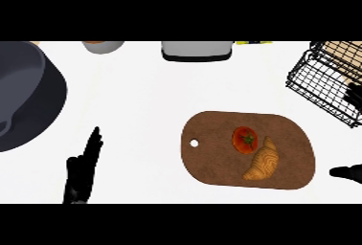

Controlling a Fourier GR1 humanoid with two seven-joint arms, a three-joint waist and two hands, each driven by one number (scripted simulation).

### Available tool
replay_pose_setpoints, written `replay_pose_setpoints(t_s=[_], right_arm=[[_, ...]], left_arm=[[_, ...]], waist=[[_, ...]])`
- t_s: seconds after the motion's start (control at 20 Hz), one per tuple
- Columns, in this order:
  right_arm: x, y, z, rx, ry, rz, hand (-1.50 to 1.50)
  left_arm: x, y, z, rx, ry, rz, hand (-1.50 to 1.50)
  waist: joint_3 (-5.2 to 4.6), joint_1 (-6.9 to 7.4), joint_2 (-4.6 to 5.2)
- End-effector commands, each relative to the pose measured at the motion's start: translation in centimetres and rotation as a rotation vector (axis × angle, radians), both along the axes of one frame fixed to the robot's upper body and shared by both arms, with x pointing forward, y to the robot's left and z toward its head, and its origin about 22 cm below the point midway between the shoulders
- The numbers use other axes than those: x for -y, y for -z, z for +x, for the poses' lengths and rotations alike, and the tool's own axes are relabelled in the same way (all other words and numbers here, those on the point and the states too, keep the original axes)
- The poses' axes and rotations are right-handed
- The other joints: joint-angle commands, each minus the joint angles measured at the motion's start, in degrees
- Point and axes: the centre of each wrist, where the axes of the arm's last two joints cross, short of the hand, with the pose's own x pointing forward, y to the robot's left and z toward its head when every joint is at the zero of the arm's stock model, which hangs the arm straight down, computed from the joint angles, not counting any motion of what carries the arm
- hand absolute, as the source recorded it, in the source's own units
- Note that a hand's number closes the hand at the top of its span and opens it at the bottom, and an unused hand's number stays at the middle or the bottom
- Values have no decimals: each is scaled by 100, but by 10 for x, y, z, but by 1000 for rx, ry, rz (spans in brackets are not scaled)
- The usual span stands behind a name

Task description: Pick the tomato from the cutting board and place it in the tiered basket

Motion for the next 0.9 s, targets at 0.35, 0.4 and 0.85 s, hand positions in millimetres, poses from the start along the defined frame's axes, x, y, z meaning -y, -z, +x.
replay_pose_setpoints(t_s=[0.35,0.4,0.85], right_arm=[[-84,-41,-33,-20,135,-401,-150],[-93,-32,-36,-25,134,-396,-150],[-152,-6,-25,-75,175,-625,-150]], left_arm=[[2,7,-4,16,-10,12,0],[-11,3,2,8,-6,0,0],[5,12,2,35,17,-13,0]], waist=[[11,67,19],[13,72,23],[10,103,36]])
